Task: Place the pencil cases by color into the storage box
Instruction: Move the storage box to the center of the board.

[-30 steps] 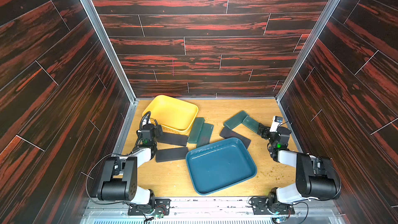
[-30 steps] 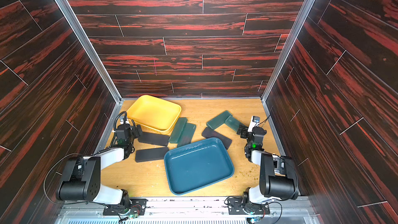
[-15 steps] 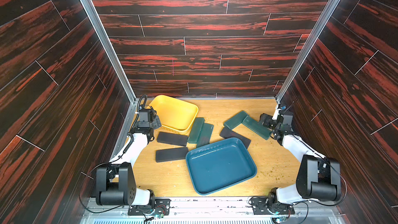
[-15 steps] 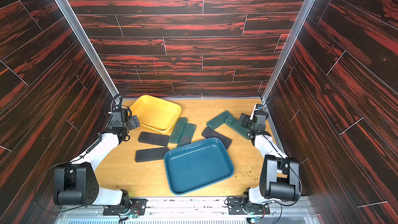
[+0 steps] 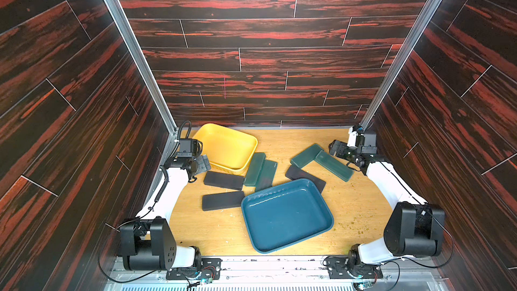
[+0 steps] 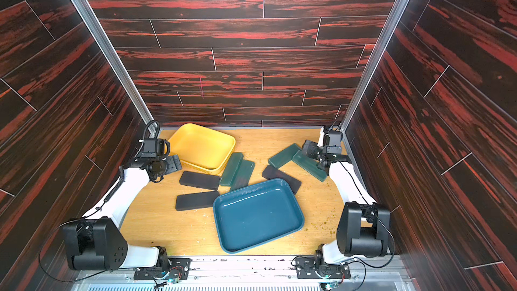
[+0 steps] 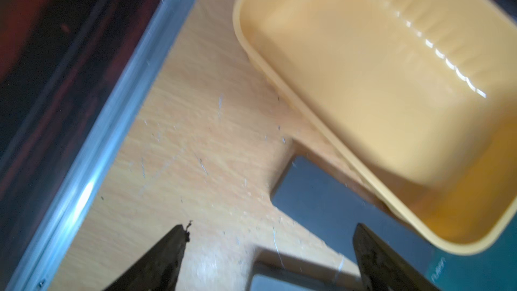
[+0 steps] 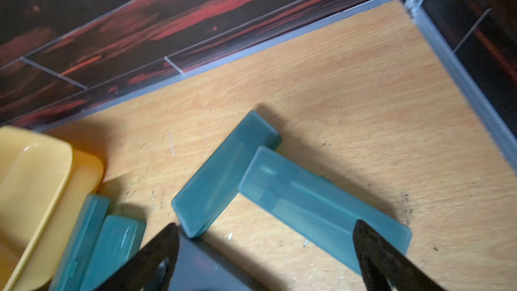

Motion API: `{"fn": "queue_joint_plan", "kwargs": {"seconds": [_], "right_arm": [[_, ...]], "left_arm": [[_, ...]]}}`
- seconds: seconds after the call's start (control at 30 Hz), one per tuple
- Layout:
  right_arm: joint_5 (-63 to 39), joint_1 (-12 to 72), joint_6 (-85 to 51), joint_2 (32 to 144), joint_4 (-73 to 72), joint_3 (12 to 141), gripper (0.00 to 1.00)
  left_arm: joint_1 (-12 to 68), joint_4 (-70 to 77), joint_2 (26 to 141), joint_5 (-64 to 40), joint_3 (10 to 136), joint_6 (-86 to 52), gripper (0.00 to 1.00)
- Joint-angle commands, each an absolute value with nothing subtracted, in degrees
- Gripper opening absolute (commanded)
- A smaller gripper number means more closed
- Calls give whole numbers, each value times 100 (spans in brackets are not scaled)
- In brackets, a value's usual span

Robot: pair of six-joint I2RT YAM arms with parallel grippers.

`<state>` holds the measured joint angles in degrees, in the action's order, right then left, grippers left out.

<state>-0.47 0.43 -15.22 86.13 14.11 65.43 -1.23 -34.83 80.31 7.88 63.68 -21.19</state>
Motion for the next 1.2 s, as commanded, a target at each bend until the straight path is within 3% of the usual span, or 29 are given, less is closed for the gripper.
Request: {"fn": "queue_joint_plan", "kwargs": {"seconds": [0.0, 0.6, 0.97, 1.17], "right_arm": [[-170, 202, -1352, 8828, 1881, 6742, 97], [-276, 1005, -966, 8841, 1814, 6855, 95], [-421, 1494, -1601, 8467, 1582, 6739, 94], [502, 1494, -1743, 8072, 2128, 6715, 94]], "left_arm": [[-123, -3998, 7910, 320, 6470, -2415, 94], [88, -3583, 7792, -249, 6326, -2700, 94], [1622, -3409, 8064, 385, 6874, -2088, 95], [2433, -3085, 8130, 590, 6747, -2013, 95]]}}
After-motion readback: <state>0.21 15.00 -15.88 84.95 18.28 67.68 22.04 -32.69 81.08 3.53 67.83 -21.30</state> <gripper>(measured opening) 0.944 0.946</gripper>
